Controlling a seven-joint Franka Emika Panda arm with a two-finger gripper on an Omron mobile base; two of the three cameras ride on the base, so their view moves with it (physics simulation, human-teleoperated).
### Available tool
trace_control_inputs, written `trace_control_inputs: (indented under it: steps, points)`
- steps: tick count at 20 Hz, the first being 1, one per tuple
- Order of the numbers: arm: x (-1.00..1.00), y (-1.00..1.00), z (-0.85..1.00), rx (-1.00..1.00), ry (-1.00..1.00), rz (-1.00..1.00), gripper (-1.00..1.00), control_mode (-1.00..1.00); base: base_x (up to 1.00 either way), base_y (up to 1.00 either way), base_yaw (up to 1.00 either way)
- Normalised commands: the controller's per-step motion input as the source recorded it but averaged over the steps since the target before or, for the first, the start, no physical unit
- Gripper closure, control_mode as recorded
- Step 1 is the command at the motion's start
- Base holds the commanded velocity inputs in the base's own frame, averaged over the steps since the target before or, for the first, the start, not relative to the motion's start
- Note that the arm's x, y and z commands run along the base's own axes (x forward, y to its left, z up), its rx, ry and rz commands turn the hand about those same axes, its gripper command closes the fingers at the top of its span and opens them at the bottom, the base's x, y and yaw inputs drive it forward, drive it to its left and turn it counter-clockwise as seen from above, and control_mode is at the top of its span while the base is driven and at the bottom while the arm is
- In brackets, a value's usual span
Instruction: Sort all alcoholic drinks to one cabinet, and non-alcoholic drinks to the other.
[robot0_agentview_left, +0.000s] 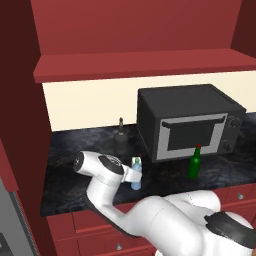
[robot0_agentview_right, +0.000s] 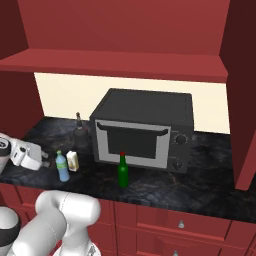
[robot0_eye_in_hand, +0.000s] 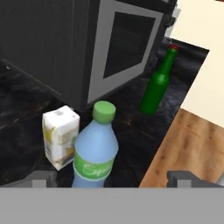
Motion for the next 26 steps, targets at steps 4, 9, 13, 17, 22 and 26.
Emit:
trace_control_inputs:
  steps: [4, 9, 13, 17, 22, 26]
  points:
    - [0.18, -0.08, -0.01, -0.05, 0.00, -0.05, -1.00, -1.00, 0.00, 0.00, 0.00]
    - [0.10, -0.03, -0.12, -0.02, 0.00, 0.00, -1.00, -1.00, 0.00, 0.00, 0.00]
    - [0.01, -0.15, -0.15, -0.03, 0.00, 0.00, -1.00, -1.00, 0.00, 0.00, 0.00]
    - [0.06, -0.19, -0.11, -0.01, 0.00, 0.00, -1.00, -1.00, 0.00, 0.00, 0.00]
    - [0.03, -0.20, -0.09, -0.02, 0.00, 0.00, -1.00, -1.00, 0.00, 0.00, 0.00]
    - [0.03, -0.15, -0.07, -0.01, 0.00, 0.00, -1.00, -1.00, 0.00, 0.00, 0.00]
